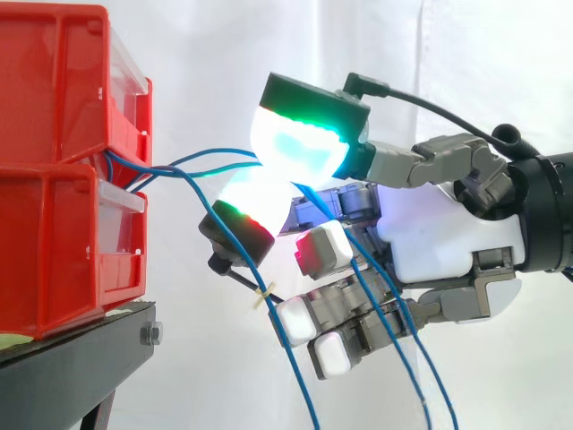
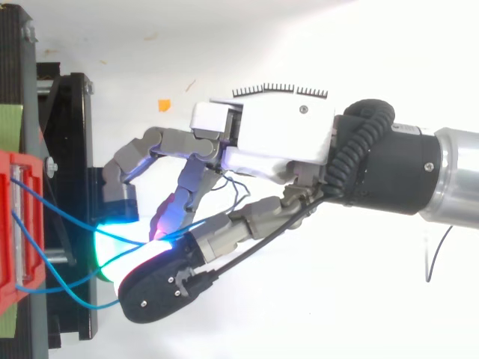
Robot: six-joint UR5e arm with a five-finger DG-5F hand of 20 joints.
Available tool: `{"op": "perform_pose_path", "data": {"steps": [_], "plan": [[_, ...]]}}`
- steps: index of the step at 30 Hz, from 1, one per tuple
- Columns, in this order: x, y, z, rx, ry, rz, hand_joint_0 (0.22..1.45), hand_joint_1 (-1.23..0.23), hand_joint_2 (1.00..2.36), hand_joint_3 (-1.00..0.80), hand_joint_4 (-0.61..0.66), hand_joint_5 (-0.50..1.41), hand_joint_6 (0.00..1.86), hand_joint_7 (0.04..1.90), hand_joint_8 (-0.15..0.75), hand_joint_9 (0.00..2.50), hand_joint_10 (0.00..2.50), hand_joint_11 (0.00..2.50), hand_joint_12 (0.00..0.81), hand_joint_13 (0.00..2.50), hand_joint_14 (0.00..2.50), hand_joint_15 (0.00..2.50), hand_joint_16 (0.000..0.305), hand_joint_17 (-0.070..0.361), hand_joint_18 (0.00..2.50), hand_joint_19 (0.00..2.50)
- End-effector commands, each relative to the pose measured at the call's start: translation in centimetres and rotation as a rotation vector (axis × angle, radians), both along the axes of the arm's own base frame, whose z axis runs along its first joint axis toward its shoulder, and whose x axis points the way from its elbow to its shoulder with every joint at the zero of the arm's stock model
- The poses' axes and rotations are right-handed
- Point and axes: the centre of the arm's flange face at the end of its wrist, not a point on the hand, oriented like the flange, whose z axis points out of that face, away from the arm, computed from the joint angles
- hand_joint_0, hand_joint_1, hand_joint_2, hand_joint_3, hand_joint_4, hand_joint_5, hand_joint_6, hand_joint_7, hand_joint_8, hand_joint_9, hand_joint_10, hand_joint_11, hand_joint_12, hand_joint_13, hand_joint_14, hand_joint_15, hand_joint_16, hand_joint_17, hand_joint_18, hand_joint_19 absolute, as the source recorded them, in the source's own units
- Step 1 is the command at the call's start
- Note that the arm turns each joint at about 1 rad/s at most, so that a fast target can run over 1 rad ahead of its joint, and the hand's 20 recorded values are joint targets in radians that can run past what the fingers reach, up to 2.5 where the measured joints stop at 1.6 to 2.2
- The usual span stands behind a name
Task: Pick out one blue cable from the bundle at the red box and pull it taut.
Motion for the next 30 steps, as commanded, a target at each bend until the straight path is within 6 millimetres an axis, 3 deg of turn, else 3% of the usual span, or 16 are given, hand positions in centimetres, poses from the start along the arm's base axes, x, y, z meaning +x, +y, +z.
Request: {"op": "perform_pose_path", "data": {"steps": [1, 9, 15, 25, 28, 30], "plan": [[0.10, -0.17, 0.08, -0.020, -0.007, 0.000, 0.74, -0.91, 1.00, -0.50, -0.19, -0.14, 0.94, 1.02, 0.232, 1.22, 0.03, 0.70, 0.320, 0.94, 0.02, 0.55, 0.045, 0.101, 0.77, 0.61], [0.28, -0.50, 0.24, -0.064, -0.019, 0.000, 0.59, -0.88, 1.00, -0.50, -0.03, -0.13, 0.93, 0.93, 0.236, 1.27, 0.02, 0.71, 0.326, 0.95, 0.02, 0.55, 0.045, 0.102, 0.76, 0.63], [0.25, -0.50, 0.17, -0.072, -0.017, 0.001, 0.45, -0.82, 1.00, -0.50, 0.01, -0.13, 0.92, 0.90, 0.260, 1.29, 0.02, 0.69, 0.366, 1.00, 0.02, 0.55, 0.055, 0.124, 0.84, 0.63], [0.25, -0.65, 0.18, -0.074, -0.018, -0.003, 0.50, -0.51, 1.00, -0.50, 0.01, -0.12, 0.89, 0.91, 0.263, 1.38, 0.03, 0.70, 0.358, 1.04, 0.02, 0.57, 0.053, 0.120, 0.86, 0.65], [0.25, -0.65, 0.18, -0.072, -0.018, -0.004, 0.55, -0.49, 1.00, -0.50, 0.00, -0.12, 0.88, 0.96, 0.252, 1.39, 0.03, 0.71, 0.344, 1.03, 0.02, 0.58, 0.050, 0.113, 0.83, 0.68], [0.25, -0.65, 0.18, -0.074, -0.018, -0.003, 0.58, -0.58, 1.00, -0.50, -0.01, -0.12, 0.89, 0.98, 0.249, 1.39, 0.03, 0.72, 0.340, 1.03, 0.02, 0.59, 0.049, 0.111, 0.83, 0.69]]}}
